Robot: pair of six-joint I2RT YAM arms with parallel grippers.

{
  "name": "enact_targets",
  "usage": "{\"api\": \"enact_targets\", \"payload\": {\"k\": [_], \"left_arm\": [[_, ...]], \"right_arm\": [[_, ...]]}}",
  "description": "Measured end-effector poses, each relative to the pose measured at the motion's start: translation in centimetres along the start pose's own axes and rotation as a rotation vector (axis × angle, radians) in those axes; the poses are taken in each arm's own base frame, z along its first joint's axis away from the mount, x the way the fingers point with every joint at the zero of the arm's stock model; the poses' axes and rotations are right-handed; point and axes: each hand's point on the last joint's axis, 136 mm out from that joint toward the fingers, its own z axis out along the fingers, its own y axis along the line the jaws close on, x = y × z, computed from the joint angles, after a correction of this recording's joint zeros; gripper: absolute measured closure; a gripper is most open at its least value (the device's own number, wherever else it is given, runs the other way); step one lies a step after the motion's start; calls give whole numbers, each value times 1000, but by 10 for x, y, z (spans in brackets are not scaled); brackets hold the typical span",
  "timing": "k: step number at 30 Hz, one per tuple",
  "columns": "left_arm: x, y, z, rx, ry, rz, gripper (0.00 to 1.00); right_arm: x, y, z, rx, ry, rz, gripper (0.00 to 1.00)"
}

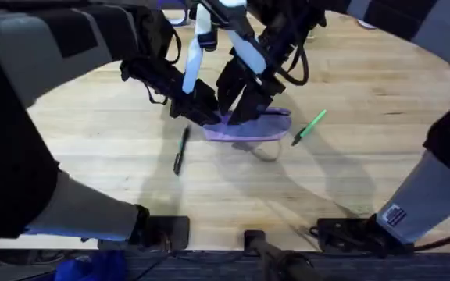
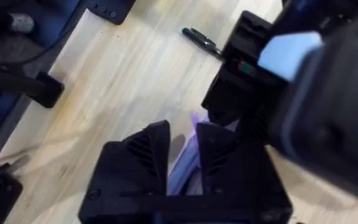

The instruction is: Unzip the bag, pick up the pens from the table one at a time and place them inside, then zip the bag closed.

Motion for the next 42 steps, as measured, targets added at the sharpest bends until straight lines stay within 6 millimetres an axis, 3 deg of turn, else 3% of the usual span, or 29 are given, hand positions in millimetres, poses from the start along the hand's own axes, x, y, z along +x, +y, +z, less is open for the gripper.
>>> {"api": "enact_targets", "payload": {"k": [7, 14, 18, 25, 26, 27, 31, 32, 34, 42], "left_arm": [[0, 0, 0, 0, 0, 0, 959], [0, 0, 0, 0, 0, 0, 959], [0, 0, 0, 0, 0, 0, 959], [1, -1, 0, 5, 5, -5, 939], [1, -2, 0, 7, 6, -7, 889], [1, -3, 0, 11, 7, -11, 771], [2, -5, 0, 17, 12, -19, 165], [3, -6, 0, 21, 13, -25, 52], [4, -10, 0, 36, 17, -39, 11], [5, -19, -1, 70, 25, -71, 8]], "right_arm": [[-1, 8, 0, -30, 2, 24, 501], [14, 7, -15, -12, -5, 88, 324], [28, 1, -29, 25, -13, 128, 27], [40, 2, -58, 98, -15, 166, 6], [40, 3, -61, 105, -16, 168, 7], [40, 3, -63, 114, -16, 168, 5], [42, 3, -69, 132, -17, 171, 6], [42, 2, -70, 133, -18, 173, 6], [43, 2, -71, 135, -18, 174, 6], [50, 3, -71, 135, 23, 178, 6]]}}
